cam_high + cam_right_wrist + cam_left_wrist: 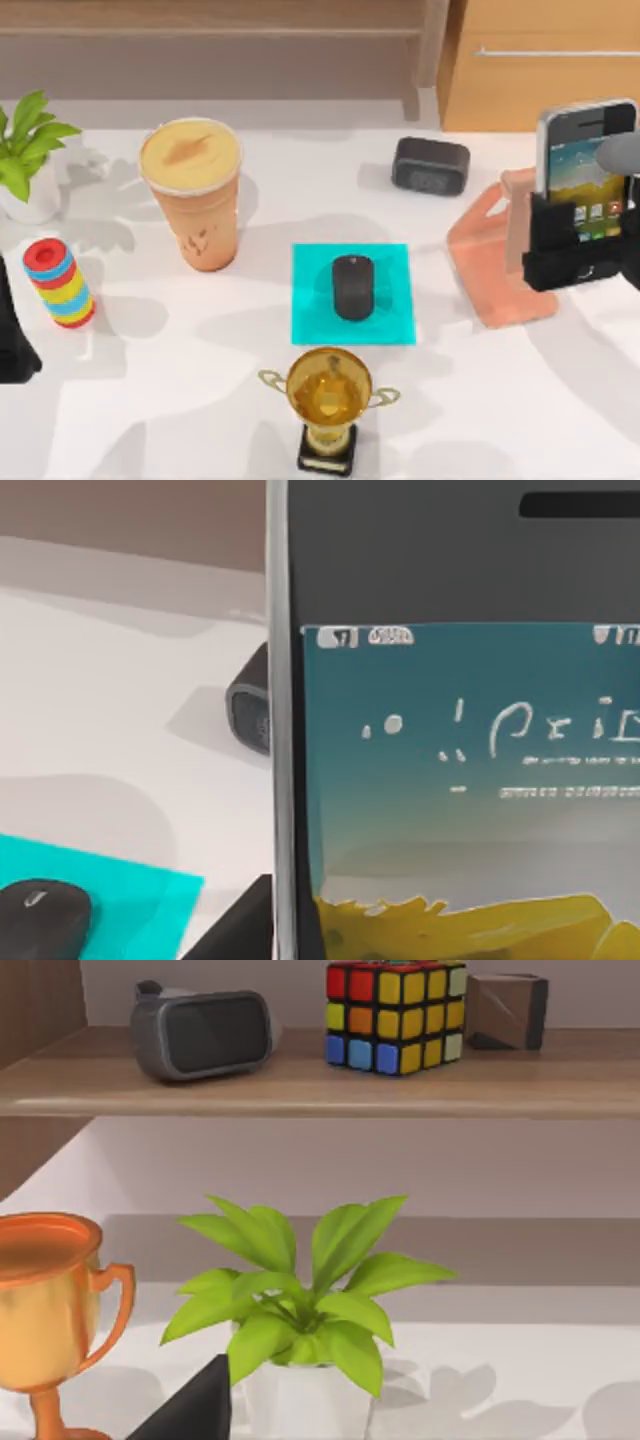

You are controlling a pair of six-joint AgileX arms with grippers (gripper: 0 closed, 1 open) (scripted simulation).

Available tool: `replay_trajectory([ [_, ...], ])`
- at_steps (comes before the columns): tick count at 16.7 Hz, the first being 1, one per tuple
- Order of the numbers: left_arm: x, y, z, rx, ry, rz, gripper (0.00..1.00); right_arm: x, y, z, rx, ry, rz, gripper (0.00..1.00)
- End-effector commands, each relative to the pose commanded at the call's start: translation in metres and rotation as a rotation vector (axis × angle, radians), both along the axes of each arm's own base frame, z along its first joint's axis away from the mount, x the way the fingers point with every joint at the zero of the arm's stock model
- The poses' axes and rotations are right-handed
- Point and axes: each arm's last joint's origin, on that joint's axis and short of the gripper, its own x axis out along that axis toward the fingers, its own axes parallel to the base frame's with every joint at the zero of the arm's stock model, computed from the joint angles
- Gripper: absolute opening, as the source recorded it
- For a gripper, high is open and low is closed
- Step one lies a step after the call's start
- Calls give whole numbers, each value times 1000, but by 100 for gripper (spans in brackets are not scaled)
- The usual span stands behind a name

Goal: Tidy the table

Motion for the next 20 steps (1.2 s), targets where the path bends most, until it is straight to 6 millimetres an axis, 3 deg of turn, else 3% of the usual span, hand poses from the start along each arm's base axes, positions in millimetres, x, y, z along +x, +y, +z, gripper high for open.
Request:
replay_trajectory([
  [8, 0, 0, 0, 0, 0, 0, 100, -1, 11, 5, 60, -62, 14, 0],
  [16, 0, 0, 0, 0, 0, 0, 100, 40, 10, -21, 11, -4, -10, 0],
  [20, 0, 0, 0, 0, 0, 0, 100, 44, 10, -22, 0, 0, 0, 0],
])
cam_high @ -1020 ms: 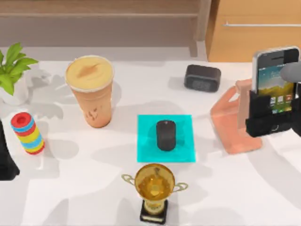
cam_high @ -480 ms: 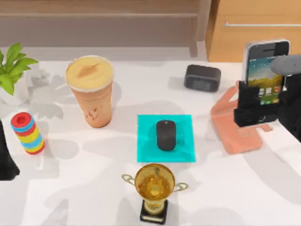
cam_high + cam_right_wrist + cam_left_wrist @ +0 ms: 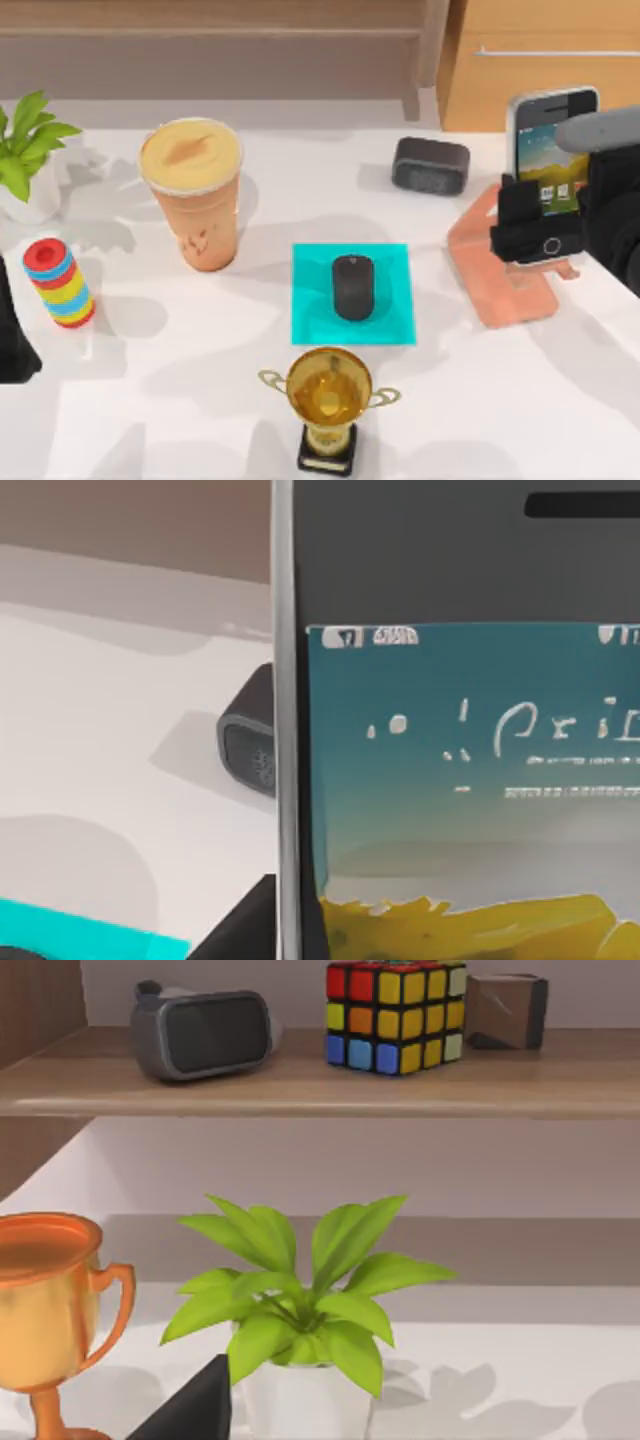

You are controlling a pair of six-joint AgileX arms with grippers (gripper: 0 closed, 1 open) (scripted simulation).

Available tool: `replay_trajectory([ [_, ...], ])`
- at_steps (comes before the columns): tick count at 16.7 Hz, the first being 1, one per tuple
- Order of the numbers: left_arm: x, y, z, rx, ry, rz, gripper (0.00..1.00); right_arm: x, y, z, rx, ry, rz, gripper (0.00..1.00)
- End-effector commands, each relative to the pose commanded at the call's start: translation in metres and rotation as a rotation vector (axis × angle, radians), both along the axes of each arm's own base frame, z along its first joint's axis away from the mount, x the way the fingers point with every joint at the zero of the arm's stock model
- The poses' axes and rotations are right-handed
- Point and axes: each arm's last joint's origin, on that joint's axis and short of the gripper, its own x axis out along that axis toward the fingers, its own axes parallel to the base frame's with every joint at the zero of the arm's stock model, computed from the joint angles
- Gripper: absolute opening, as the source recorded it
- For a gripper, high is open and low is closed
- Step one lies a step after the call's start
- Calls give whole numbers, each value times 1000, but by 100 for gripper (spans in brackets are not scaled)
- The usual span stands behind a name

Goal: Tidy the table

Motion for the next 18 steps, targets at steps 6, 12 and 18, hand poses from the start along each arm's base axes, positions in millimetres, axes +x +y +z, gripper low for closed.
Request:
replay_trajectory([
  [6, 0, 0, 0, 0, 0, 0, 100, 0, 0, 0, 0, 0, 0, 38],
  [12, 0, 0, 0, 0, 0, 0, 100, 0, 0, 0, 0, 0, 0, 83],
  [18, 0, 0, 0, 0, 0, 0, 100, 0, 0, 0, 0, 0, 0, 100],
])
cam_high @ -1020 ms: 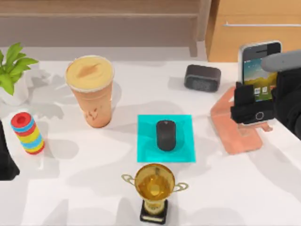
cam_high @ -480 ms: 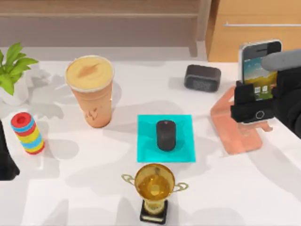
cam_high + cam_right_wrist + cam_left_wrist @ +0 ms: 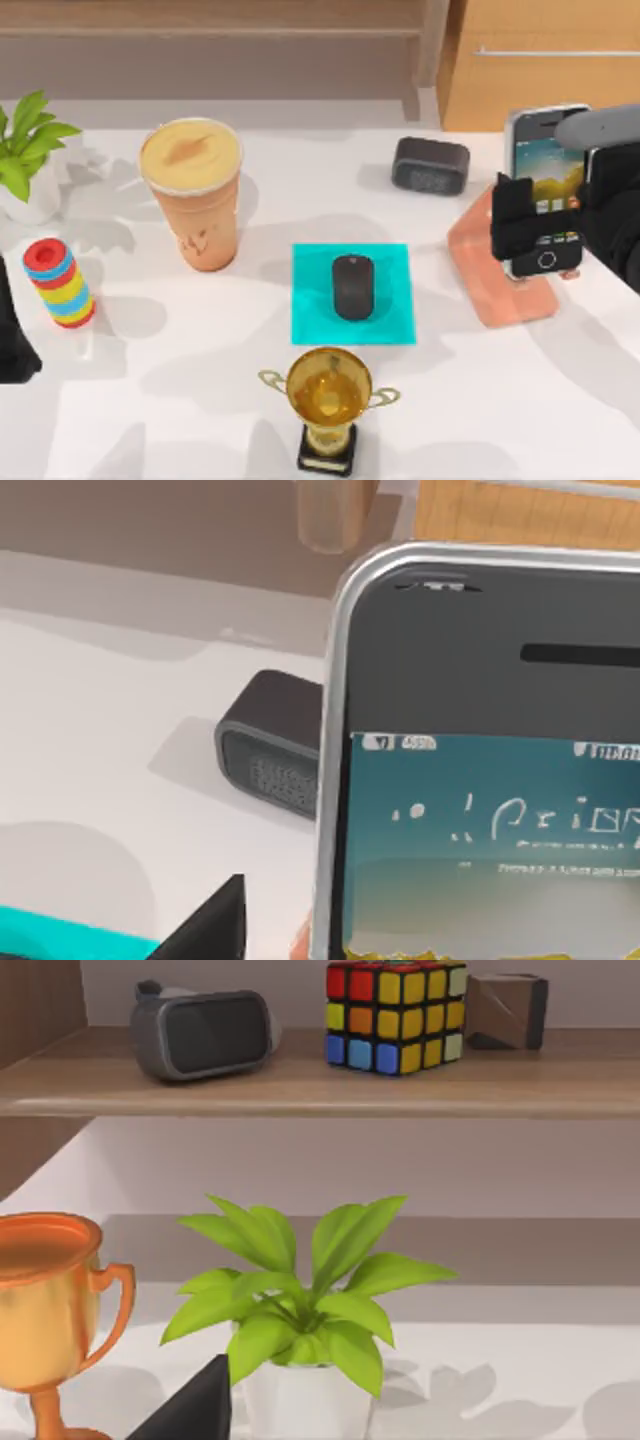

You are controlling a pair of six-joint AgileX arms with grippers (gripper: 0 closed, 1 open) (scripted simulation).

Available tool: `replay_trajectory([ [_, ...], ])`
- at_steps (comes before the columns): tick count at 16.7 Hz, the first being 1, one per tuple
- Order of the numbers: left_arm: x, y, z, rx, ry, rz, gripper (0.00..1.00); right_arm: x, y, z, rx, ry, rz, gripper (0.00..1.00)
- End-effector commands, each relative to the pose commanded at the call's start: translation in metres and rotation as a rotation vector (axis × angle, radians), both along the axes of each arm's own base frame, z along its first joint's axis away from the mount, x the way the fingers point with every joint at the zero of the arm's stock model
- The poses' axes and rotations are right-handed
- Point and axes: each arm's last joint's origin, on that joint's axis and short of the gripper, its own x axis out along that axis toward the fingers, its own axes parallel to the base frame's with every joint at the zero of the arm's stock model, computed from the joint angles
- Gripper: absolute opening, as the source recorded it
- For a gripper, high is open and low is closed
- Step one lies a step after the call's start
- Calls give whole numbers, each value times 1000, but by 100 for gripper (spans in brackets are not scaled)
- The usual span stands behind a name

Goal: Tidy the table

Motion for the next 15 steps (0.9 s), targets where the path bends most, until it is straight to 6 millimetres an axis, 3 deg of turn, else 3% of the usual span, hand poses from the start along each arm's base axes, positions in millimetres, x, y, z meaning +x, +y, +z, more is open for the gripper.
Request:
replay_trajectory([
  [6, 0, 0, 0, 0, 0, 0, 100, -1, 0, 0, 1, -1, 0, 100],
  [12, 0, 0, 0, 0, 0, 0, 100, -28, 1, 0, 1, -1, 0, 100],
  [15, 0, 0, 0, 0, 0, 0, 100, -30, 0, 0, 0, 0, 0, 100],
])
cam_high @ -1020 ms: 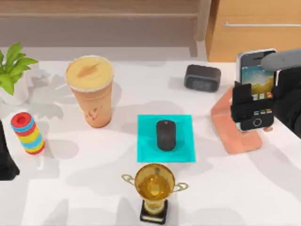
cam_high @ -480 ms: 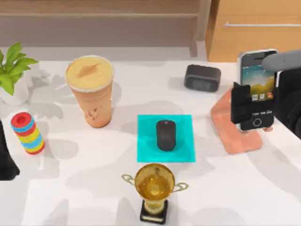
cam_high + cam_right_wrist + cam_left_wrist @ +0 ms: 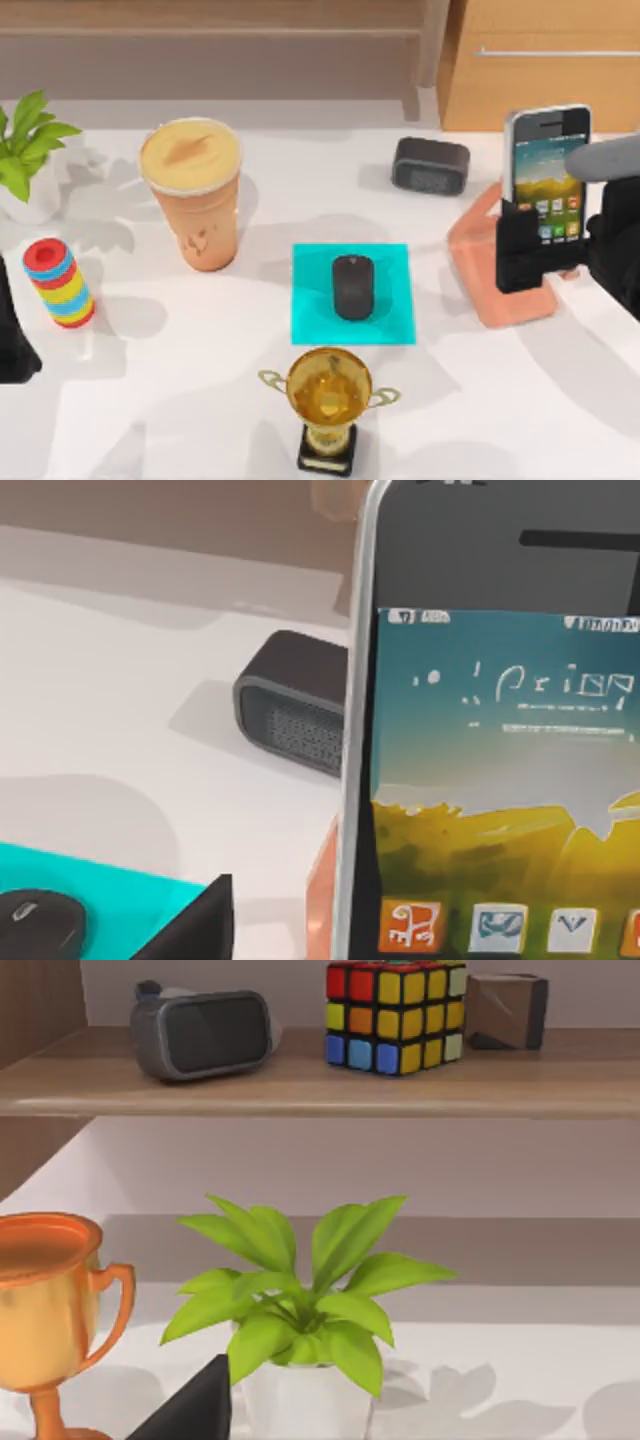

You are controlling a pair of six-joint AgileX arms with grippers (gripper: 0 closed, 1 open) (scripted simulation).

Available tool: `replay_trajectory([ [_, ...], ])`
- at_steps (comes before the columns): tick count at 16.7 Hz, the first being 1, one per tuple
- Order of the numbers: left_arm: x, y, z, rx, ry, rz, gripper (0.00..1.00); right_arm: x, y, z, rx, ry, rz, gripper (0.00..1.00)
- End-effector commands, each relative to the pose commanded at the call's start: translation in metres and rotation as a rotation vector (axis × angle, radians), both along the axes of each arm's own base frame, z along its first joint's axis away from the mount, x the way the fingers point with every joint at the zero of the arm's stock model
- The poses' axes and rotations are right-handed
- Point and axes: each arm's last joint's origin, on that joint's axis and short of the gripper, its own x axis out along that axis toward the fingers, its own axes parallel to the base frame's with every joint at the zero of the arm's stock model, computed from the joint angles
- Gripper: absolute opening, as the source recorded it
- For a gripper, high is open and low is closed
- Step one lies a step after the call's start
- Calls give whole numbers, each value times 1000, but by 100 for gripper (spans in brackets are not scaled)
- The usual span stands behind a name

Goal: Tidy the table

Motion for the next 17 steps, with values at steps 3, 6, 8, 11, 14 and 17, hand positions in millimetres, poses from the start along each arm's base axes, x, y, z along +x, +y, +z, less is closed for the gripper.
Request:
replay_trajectory([
  [3, 0, 0, 0, 0, 0, 0, 100, 1, -2, 2, 3, -6, -5, 100],
  [6, 0, 0, 0, 0, 0, 0, 100, -7, -18, 6, 19, -36, -23, 100],
  [8, 0, 0, 0, 0, 0, 0, 100, -17, -34, 9, 36, -71, -41, 100],
  [11, 0, 0, 0, 0, 0, 0, 100, -40, -61, 9, 63, -141, -75, 100],
  [14, 0, 0, 0, 0, 0, 0, 100, -64, -86, 0, 79, -225, -116, 100],
  [17, 0, 0, 0, 0, 0, 0, 100, -84, -103, -15, 81, -317, -158, 100],
])
